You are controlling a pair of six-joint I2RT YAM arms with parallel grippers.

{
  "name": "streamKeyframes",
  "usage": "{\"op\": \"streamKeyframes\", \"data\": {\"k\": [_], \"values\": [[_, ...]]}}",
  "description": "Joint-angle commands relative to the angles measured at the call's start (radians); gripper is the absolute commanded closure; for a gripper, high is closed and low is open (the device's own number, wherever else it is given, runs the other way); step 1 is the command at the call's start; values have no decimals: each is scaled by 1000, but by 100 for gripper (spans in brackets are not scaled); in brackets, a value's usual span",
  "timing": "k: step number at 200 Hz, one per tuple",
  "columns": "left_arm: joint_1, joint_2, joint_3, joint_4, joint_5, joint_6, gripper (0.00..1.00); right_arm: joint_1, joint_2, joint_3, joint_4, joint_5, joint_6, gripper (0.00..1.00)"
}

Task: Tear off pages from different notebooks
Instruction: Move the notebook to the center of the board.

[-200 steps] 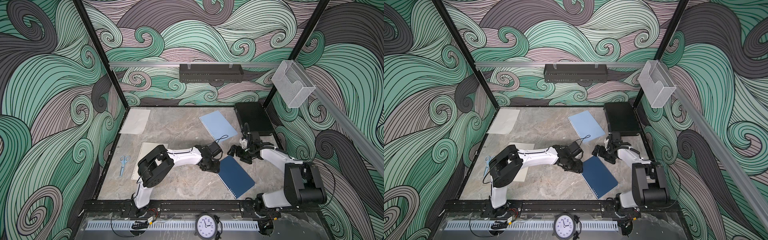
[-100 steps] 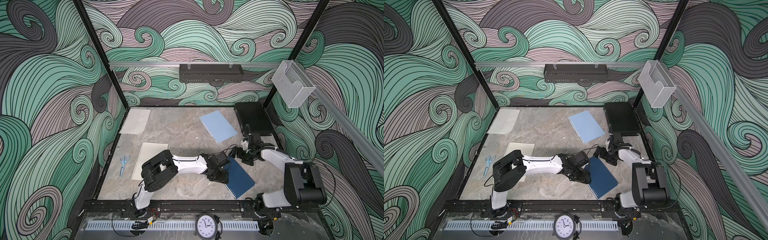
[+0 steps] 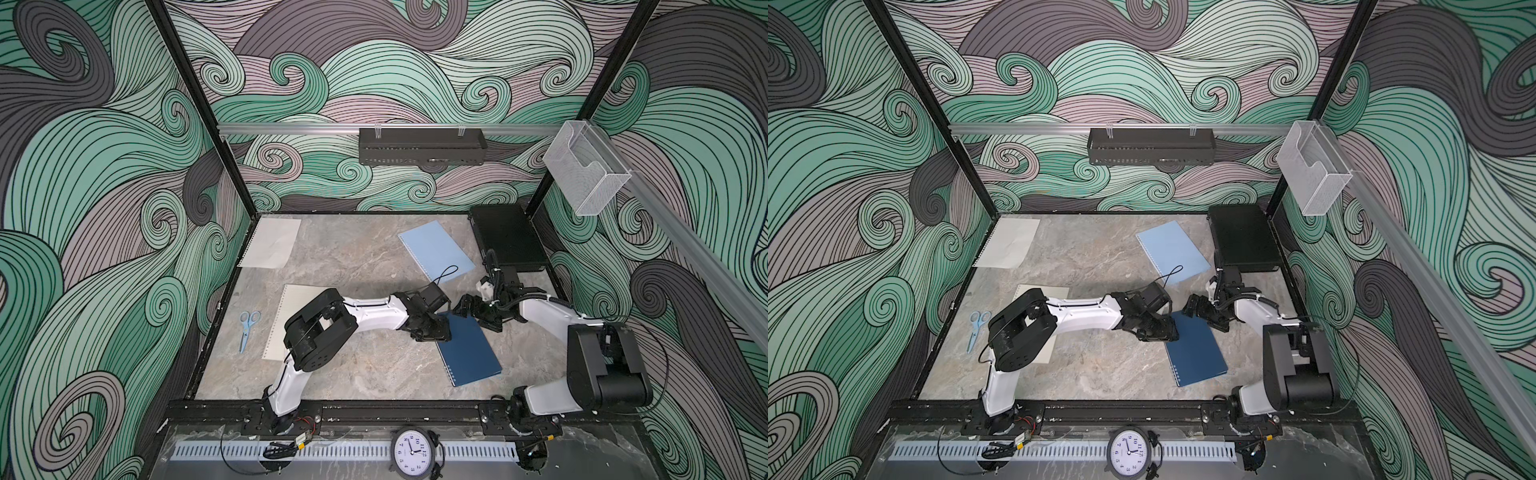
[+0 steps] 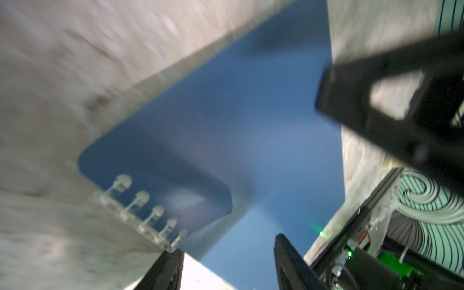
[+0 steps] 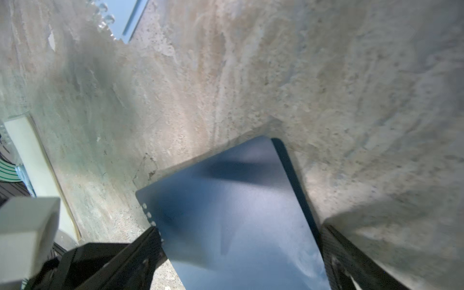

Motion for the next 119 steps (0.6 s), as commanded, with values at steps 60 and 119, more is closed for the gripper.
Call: {"op": "streamKeyframes", "data": {"k": [60, 119], "values": [[158, -30, -34, -86, -118, 98, 43, 186, 119, 104, 127, -66, 104, 2], [230, -124, -101, -193, -233, 149, 42, 209, 221, 245, 81, -9, 65, 3]]}}
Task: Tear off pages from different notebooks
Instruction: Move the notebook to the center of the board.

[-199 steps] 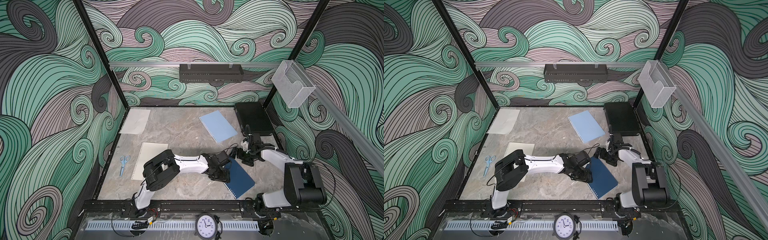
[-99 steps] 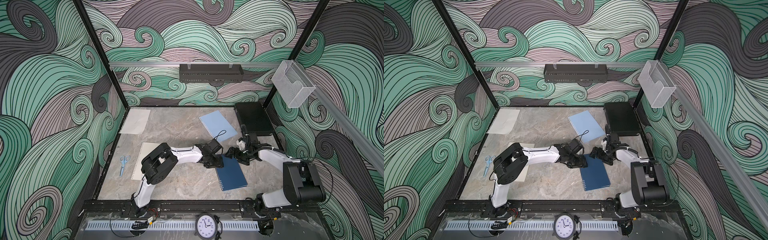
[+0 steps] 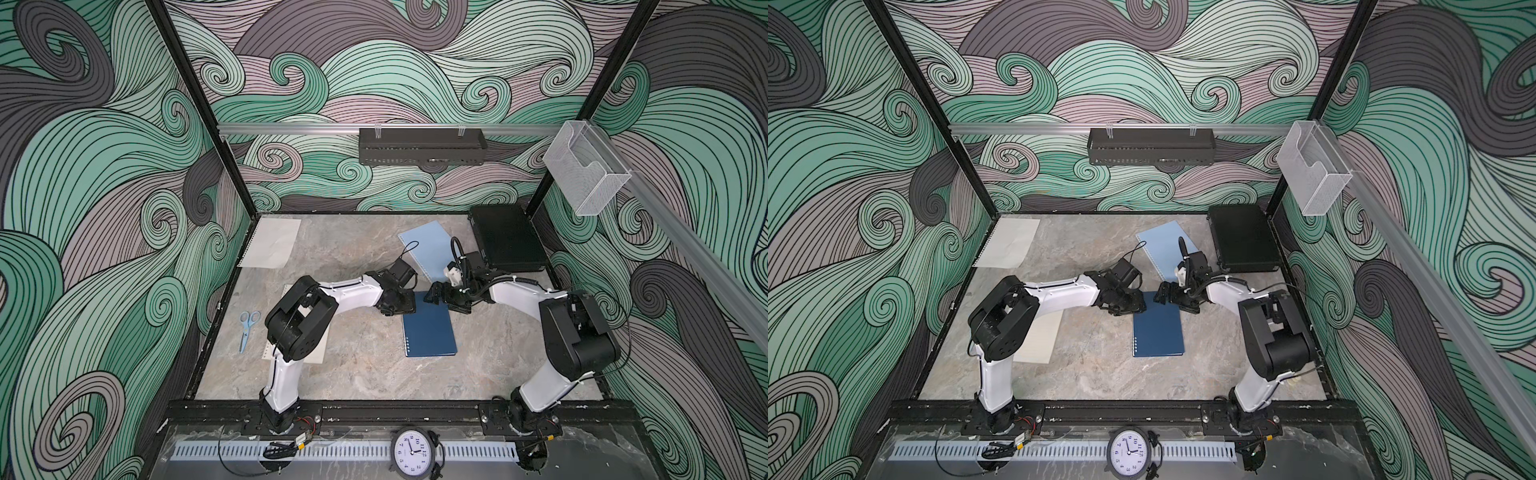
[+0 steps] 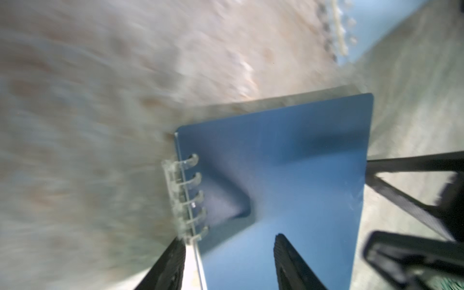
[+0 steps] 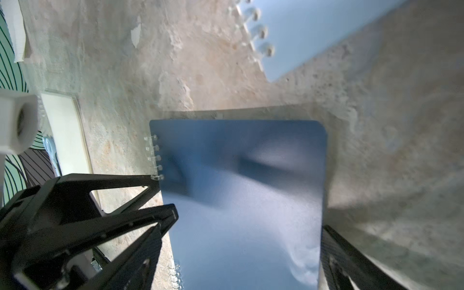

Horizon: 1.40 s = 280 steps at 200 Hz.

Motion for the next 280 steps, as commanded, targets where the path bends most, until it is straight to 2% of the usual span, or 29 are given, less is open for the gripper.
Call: {"op": "streamKeyframes", "data": {"k": [1, 41, 109, 207, 249, 280], "values": [[4, -52, -42, -97, -73, 40, 42, -2, -1, 25, -26, 22, -18, 3], [-16, -89, -95, -90, -62, 23, 41, 8, -35, -26, -63, 55, -49, 3], [-119, -72, -79, -78, -41, -7, 43, 60, -129, -113, -42, 50, -17, 10], [-137, -71, -107, -5, -18, -30, 44, 104, -245, -118, -53, 35, 26, 12], [-138, -81, -128, 46, -5, -43, 44, 110, -305, -155, -38, -7, 49, 22], [-137, -84, -136, 87, 13, -46, 45, 110, -340, -167, -37, -36, 55, 41]]}}
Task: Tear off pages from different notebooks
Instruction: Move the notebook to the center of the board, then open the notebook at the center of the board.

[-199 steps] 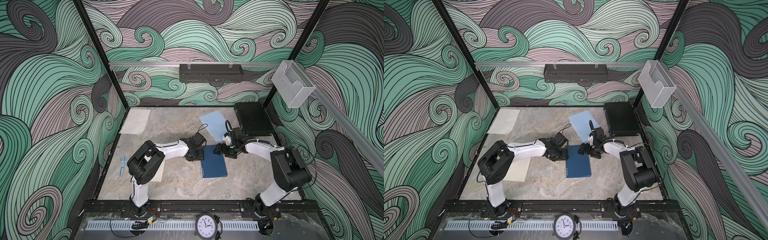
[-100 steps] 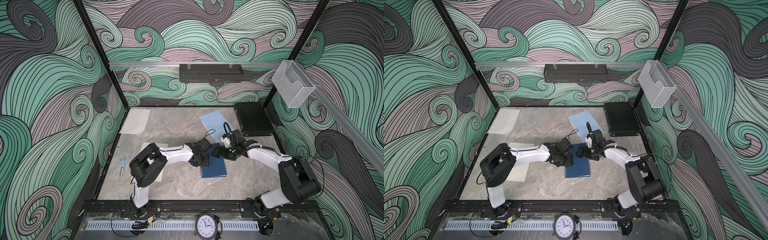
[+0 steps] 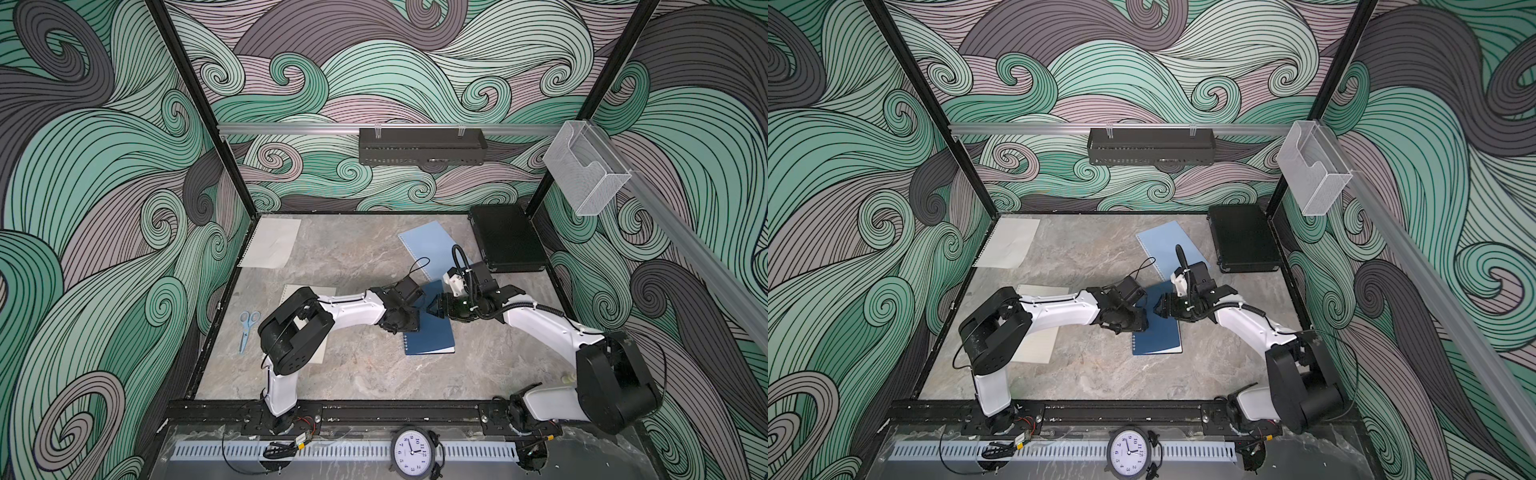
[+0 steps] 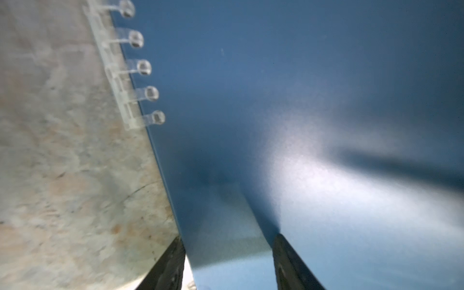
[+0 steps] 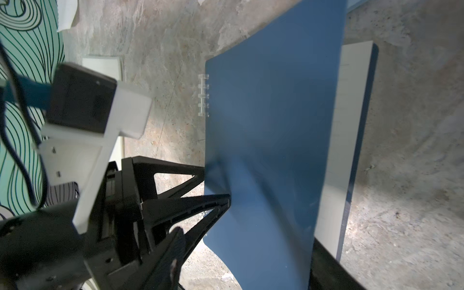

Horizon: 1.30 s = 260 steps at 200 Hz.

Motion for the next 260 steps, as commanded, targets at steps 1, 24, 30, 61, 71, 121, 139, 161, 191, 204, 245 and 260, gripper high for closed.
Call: {"op": "streamKeyframes", "data": {"k": [1, 24, 30, 61, 71, 121, 139, 161, 191, 204, 245, 260], "values": [[-4, -5, -17, 40, 36, -9, 45, 6, -31, -9, 1, -40, 19, 42], [-2, -14, -33, 72, 57, -12, 45, 8, -56, -7, 1, -59, 24, 49], [1, -20, -40, 81, 63, -13, 45, 7, -62, -5, 0, -63, 26, 49], [37, -81, -91, 86, 60, -11, 45, 17, -95, -2, 0, -75, 36, 38], [55, -112, -113, 79, 54, -5, 44, 22, -103, 1, 0, -80, 36, 34], [131, -255, -175, -29, -22, 41, 43, 91, -117, 24, 80, -82, 82, 23], [156, -294, -190, -74, -60, 49, 42, 129, -114, 35, 108, -65, 99, 20], [177, -317, -201, -113, -85, 58, 42, 182, -87, 69, 126, -48, 105, 18], [181, -315, -203, -141, -102, 62, 42, 252, -21, 128, 143, -38, 104, 16], [181, -314, -205, -151, -110, 59, 42, 282, 10, 154, 153, -39, 102, 15], [188, -338, -217, -170, -140, 58, 42, 338, 78, 212, 158, -39, 87, 14], [193, -344, -222, -176, -147, 58, 42, 339, 78, 211, 161, -31, 86, 12]]}}
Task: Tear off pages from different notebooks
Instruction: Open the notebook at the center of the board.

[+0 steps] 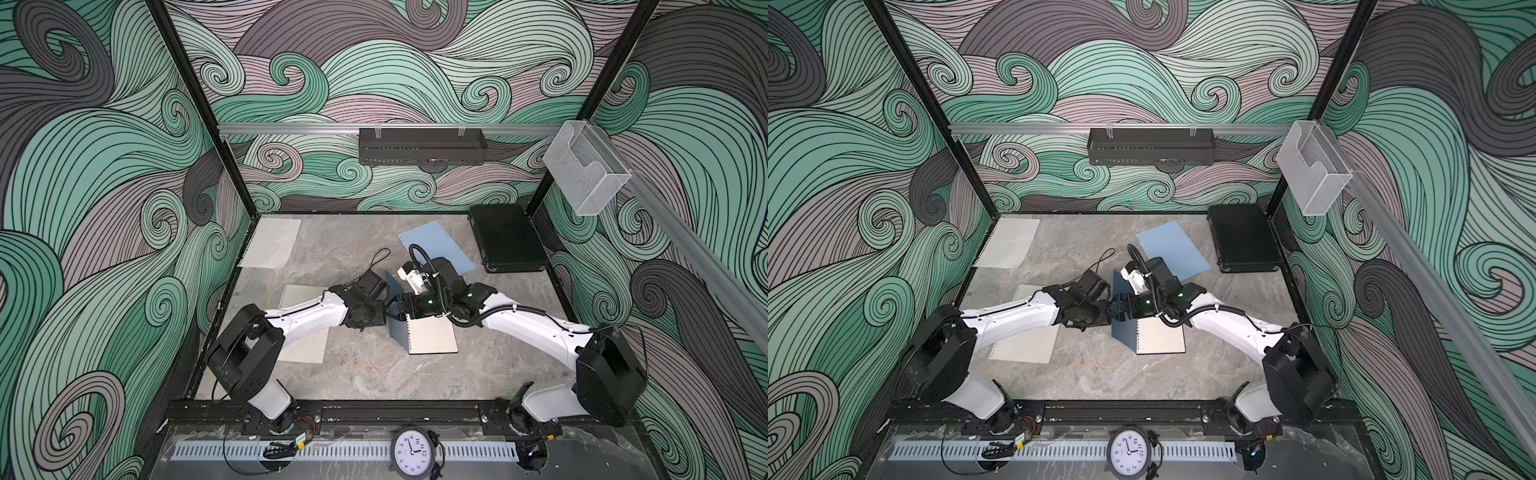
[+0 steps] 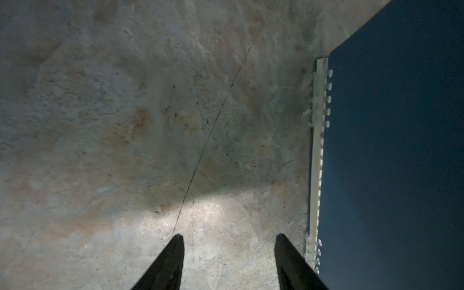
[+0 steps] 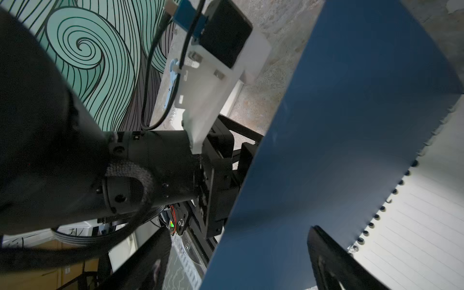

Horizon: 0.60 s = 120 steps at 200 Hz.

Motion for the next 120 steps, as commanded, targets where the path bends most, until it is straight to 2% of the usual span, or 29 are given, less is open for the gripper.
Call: {"op": "streamKeyframes", "data": {"k": [1, 46, 120], "values": [[15, -35, -6, -46, -39, 12, 42, 3, 2, 20, 15, 19, -7, 12], [35, -55, -33, -47, -45, 13, 42, 2, -58, -5, -19, 93, -30, 1], [105, -41, -89, 5, -31, 48, 42, -67, -137, -104, -24, 153, -45, 0]]}}
